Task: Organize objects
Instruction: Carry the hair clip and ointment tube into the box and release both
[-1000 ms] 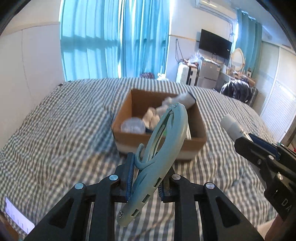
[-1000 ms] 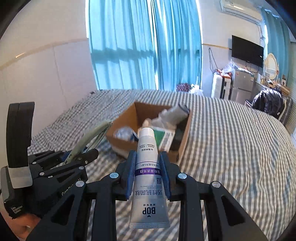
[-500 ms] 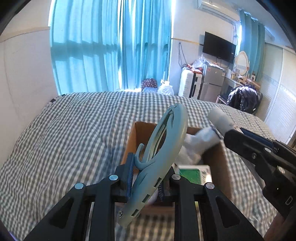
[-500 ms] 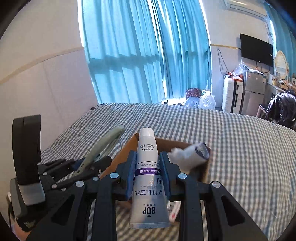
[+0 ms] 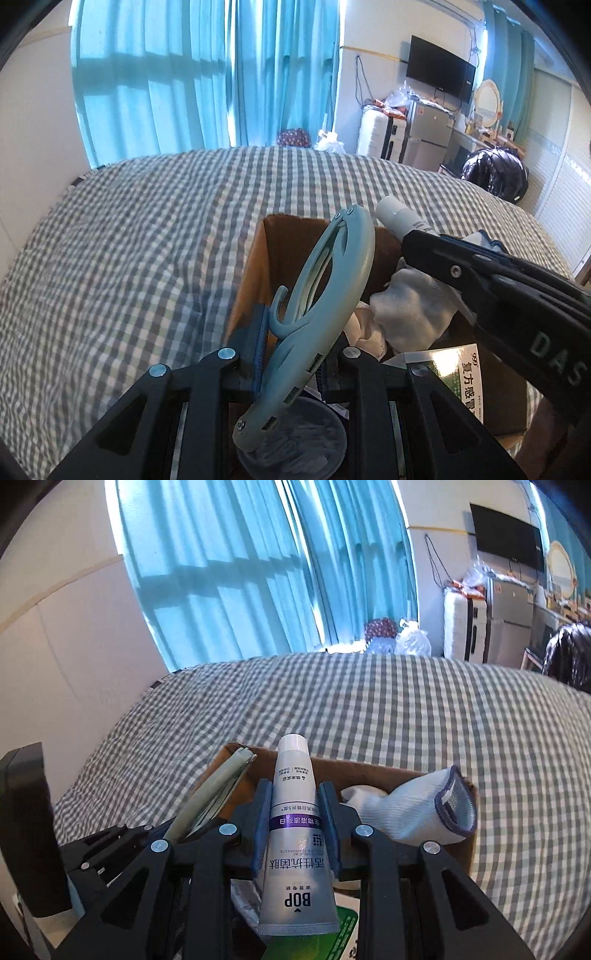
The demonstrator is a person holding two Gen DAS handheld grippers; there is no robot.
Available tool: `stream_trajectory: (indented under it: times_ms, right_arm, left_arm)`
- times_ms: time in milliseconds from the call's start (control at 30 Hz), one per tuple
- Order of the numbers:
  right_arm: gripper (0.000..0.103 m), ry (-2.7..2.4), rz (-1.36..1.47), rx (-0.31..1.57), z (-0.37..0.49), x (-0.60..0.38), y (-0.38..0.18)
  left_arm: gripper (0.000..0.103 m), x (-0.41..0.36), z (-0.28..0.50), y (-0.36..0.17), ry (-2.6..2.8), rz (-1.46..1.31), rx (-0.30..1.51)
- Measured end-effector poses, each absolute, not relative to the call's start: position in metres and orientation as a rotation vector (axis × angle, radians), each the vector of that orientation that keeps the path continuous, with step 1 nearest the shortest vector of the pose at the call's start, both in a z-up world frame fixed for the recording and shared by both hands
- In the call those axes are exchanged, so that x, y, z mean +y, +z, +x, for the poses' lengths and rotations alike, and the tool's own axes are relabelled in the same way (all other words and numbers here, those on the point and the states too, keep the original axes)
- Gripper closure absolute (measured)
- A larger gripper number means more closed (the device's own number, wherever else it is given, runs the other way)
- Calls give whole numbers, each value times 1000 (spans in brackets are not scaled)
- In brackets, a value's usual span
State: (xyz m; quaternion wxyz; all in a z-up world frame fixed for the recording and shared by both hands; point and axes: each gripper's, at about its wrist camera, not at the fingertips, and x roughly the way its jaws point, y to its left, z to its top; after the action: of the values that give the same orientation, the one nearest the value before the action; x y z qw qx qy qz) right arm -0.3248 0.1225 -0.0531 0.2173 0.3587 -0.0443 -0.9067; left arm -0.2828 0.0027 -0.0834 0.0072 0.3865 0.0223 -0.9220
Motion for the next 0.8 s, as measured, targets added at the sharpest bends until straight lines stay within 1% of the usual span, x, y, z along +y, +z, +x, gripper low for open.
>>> stream_trajectory:
  times_ms: [200, 233, 267, 300, 333, 367, 400, 433, 467, 500, 567, 633, 733, 767, 800]
  right_arm:
    - [77, -2493, 1013, -150, -327, 127, -63]
    - [77, -2484, 1014, -162, -328, 128, -62]
    - [77, -2478, 1013, -174, -328, 129, -62]
    - [73, -2479, 1011, -181, -326, 131, -60]
    - [67, -2483, 1006, -181, -325, 132, -58]
    - [64, -2489, 998, -178, -321, 133, -56]
    - [59, -2498, 990, -175, -319, 135, -52]
    - [58, -2504, 984, -174, -317, 136, -48]
    - [58, -2508, 981, -175, -315, 139, -45]
    - [58, -2513, 978, -170, -312, 141, -39]
    - [55, -2532, 965, -157, -305, 145, -28]
    - [49, -2560, 944, -139, -297, 150, -14]
    - [47, -2608, 900, -122, -280, 159, 11]
    - [46, -2625, 884, -120, -273, 163, 20]
    - [42, -2643, 867, -119, -265, 167, 30]
  left_arm:
    - [81, 6, -282, -90, -2887, 1227, 49]
    - [79, 7, -281, -92, -2880, 1231, 53]
    - [75, 6, -280, -93, -2867, 1237, 58]
    - [73, 5, -278, -93, -2860, 1239, 67]
    - [65, 3, -276, -93, -2858, 1244, 81]
    - [58, 4, -275, -93, -2865, 1248, 92]
    - [54, 5, -273, -91, -2868, 1250, 99]
    - [51, 5, -272, -89, -2866, 1247, 95]
    - [43, 7, -269, -86, -2858, 1239, 76]
    - [42, 7, -268, -83, -2855, 1233, 68]
    - [34, 11, -263, -75, -2859, 1216, 66]
    - [31, 12, -256, -62, -2871, 1182, 62]
    - [28, 12, -243, -36, -2901, 1124, 70]
    - [24, 13, -238, -25, -2911, 1095, 73]
    - [21, 12, -234, -15, -2920, 1067, 75]
